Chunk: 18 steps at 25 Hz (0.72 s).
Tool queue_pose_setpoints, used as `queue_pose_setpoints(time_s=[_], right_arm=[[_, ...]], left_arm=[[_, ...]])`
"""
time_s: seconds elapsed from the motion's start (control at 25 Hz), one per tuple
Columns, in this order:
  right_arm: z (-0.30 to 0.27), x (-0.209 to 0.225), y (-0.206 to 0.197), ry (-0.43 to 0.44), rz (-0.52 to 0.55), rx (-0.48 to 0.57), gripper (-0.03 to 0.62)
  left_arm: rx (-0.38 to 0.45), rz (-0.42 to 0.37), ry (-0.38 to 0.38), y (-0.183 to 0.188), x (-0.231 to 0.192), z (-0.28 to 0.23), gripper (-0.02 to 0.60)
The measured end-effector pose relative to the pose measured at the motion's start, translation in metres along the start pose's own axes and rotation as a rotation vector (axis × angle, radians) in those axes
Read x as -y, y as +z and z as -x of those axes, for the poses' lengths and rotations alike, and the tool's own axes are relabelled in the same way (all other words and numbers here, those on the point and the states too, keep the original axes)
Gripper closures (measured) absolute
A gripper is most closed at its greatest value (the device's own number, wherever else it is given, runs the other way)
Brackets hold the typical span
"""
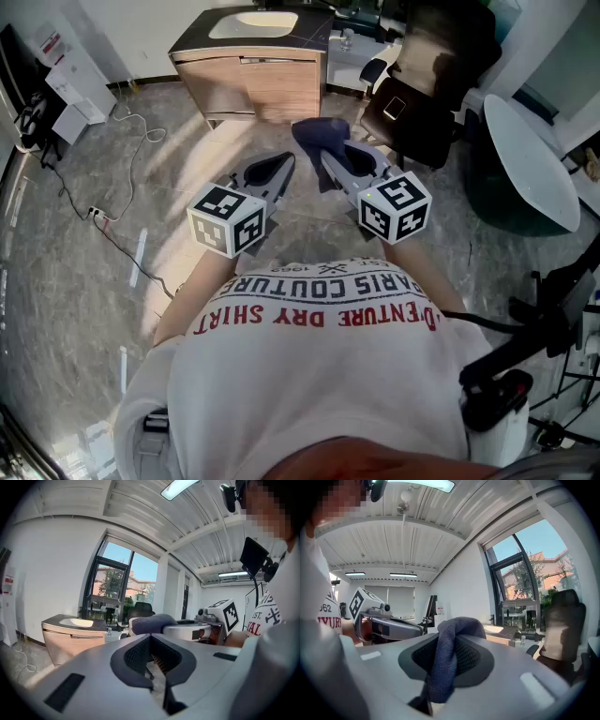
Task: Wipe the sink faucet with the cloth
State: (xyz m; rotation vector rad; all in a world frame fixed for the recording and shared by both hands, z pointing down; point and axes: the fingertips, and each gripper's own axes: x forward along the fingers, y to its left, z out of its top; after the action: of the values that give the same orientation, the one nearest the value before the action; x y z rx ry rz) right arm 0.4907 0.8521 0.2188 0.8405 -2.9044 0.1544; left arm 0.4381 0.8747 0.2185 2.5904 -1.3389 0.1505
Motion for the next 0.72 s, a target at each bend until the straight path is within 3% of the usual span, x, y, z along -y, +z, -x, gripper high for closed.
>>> queue_pose_setpoints(time_s=[0.72], right_arm=[[0.009,0.022,-0.006,0.017,-0.049,0.017,0.526]], left_arm=[[-0.022,-0.002,-0.002,-0.004,0.007,-0.024,0.580]])
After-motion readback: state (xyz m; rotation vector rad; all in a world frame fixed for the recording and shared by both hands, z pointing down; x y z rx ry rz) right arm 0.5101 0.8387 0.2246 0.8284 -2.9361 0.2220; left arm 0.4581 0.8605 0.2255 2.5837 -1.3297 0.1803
